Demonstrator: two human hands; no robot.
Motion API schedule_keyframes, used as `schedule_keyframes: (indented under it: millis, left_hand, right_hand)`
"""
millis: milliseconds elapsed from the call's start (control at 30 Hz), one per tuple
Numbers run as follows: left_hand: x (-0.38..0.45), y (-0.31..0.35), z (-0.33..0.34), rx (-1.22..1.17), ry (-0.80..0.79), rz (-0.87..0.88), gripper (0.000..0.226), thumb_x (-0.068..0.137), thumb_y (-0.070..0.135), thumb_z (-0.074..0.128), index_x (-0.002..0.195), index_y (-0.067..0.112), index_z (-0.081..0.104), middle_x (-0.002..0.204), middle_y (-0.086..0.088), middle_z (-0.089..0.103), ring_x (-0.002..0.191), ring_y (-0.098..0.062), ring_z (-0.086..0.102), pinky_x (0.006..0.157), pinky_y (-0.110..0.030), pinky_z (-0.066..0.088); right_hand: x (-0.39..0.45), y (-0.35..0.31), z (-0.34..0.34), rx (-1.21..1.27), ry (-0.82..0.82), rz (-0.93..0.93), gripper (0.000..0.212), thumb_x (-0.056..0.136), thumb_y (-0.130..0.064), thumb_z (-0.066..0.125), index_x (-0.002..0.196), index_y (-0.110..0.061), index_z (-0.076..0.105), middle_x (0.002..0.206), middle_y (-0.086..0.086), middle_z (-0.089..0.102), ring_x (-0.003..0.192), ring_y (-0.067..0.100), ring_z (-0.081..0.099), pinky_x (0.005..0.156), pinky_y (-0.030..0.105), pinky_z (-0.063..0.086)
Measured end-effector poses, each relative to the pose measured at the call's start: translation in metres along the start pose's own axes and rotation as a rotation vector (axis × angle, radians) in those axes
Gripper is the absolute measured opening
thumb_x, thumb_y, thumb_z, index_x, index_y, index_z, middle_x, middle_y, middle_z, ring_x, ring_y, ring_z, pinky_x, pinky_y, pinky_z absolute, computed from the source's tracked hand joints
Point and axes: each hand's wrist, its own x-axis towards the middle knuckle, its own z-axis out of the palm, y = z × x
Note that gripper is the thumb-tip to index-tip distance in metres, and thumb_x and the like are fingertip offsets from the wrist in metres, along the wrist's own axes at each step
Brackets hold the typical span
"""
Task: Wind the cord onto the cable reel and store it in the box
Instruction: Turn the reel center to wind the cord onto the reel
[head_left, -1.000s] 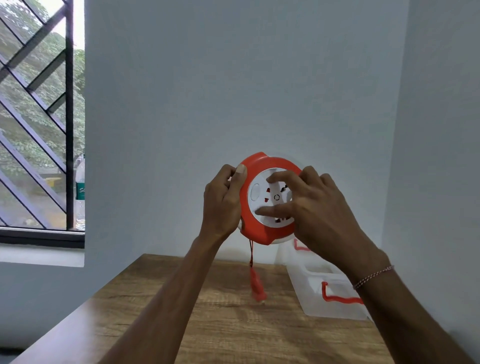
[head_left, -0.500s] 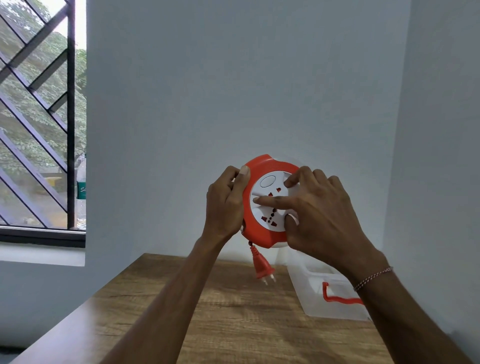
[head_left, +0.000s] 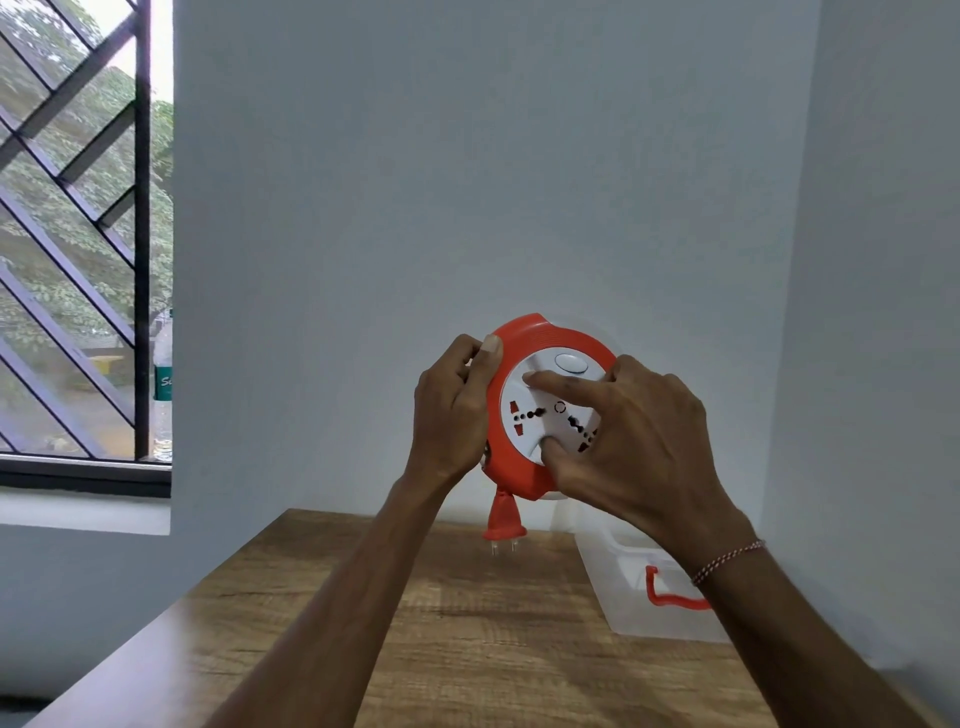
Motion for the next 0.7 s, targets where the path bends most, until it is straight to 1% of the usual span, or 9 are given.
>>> schedule_keyframes:
  millis: [100, 167, 233, 333, 433, 533, 600, 633, 700]
  left_hand:
    - [0.0, 0.001, 0.001, 0.017, 0.012, 0.006, 0.037, 0.095, 0.046, 0.043, 0.09, 0.014, 0.06, 0.076, -0.001, 0.069, 0.066, -0.016, 0.068, 0.063, -0.036, 0.06]
    - [-0.001, 0.0, 0.003, 0.042, 0.027, 0.012, 0.036, 0.095, 0.046, 0.043, 0.09, 0.015, 0.061, 0.077, -0.001, 0.069, 0.067, -0.017, 0.069, 0.064, -0.04, 0.061]
    - [-0.002, 0.0, 0.003, 0.049, 0.03, 0.005, 0.037, 0.095, 0.046, 0.042, 0.091, 0.015, 0.061, 0.078, -0.001, 0.07, 0.067, -0.017, 0.07, 0.066, -0.043, 0.062]
    - [-0.003, -0.001, 0.004, 0.057, 0.026, -0.012, 0.039, 0.094, 0.048, 0.042, 0.092, 0.014, 0.062, 0.079, 0.0, 0.07, 0.069, -0.017, 0.07, 0.067, -0.043, 0.062]
    - [-0.003, -0.002, 0.003, 0.059, 0.031, -0.007, 0.04, 0.095, 0.048, 0.042, 0.09, 0.013, 0.061, 0.077, -0.002, 0.069, 0.067, -0.018, 0.069, 0.065, -0.047, 0.061]
    - [-0.003, -0.003, 0.003, 0.041, 0.043, -0.011, 0.042, 0.098, 0.046, 0.041, 0.087, 0.01, 0.058, 0.075, -0.01, 0.066, 0.067, -0.026, 0.066, 0.063, -0.053, 0.057]
    - [-0.003, -0.004, 0.002, 0.017, 0.052, -0.028, 0.04, 0.1, 0.043, 0.041, 0.09, 0.009, 0.058, 0.078, -0.013, 0.067, 0.069, -0.03, 0.066, 0.065, -0.054, 0.058]
    - [-0.002, -0.005, 0.001, 0.015, 0.057, -0.035, 0.038, 0.101, 0.041, 0.041, 0.091, 0.009, 0.058, 0.08, -0.014, 0.067, 0.07, -0.03, 0.067, 0.066, -0.053, 0.058]
    - [-0.001, -0.007, -0.001, 0.02, 0.058, -0.042, 0.036, 0.101, 0.04, 0.04, 0.092, 0.011, 0.058, 0.081, -0.012, 0.067, 0.07, -0.027, 0.067, 0.064, -0.045, 0.06]
  right_hand:
    - [-0.001, -0.002, 0.002, 0.055, 0.026, 0.061, 0.057, 0.068, -0.057, 0.067, 0.12, -0.034, 0.065, 0.095, 0.008, 0.074, 0.076, 0.023, 0.066, 0.073, 0.038, 0.057]
    - [-0.002, -0.004, 0.005, 0.077, 0.034, 0.089, 0.06, 0.068, -0.06, 0.066, 0.122, -0.034, 0.064, 0.095, 0.006, 0.074, 0.076, 0.021, 0.065, 0.074, 0.036, 0.058]
    - [-0.004, -0.005, 0.009, 0.101, 0.063, 0.108, 0.062, 0.067, -0.06, 0.067, 0.123, -0.033, 0.064, 0.095, 0.004, 0.075, 0.075, 0.02, 0.066, 0.074, 0.036, 0.059]
    - [-0.005, -0.008, 0.015, 0.154, 0.11, 0.156, 0.062, 0.068, -0.06, 0.067, 0.123, -0.031, 0.064, 0.099, 0.002, 0.075, 0.078, 0.019, 0.068, 0.076, 0.037, 0.059]
    - [-0.006, -0.009, 0.019, 0.165, 0.13, 0.176, 0.062, 0.069, -0.061, 0.066, 0.123, -0.032, 0.064, 0.101, 0.0, 0.074, 0.079, 0.018, 0.067, 0.076, 0.036, 0.059]
    - [-0.004, -0.005, 0.019, 0.142, 0.123, 0.149, 0.065, 0.068, -0.064, 0.064, 0.127, -0.037, 0.059, 0.101, 0.001, 0.072, 0.083, 0.018, 0.065, 0.074, 0.034, 0.058]
    - [0.0, -0.001, 0.015, 0.113, 0.081, 0.091, 0.067, 0.07, -0.068, 0.062, 0.131, -0.04, 0.055, 0.103, 0.001, 0.071, 0.085, 0.018, 0.065, 0.073, 0.033, 0.057]
    - [0.002, 0.002, 0.013, 0.114, 0.062, 0.059, 0.067, 0.072, -0.07, 0.061, 0.131, -0.04, 0.054, 0.102, 0.001, 0.071, 0.083, 0.017, 0.066, 0.073, 0.032, 0.057]
    - [0.007, 0.009, 0.006, 0.197, 0.092, 0.022, 0.06, 0.077, -0.07, 0.06, 0.127, -0.036, 0.06, 0.09, -0.004, 0.075, 0.072, 0.01, 0.068, 0.071, 0.031, 0.059]
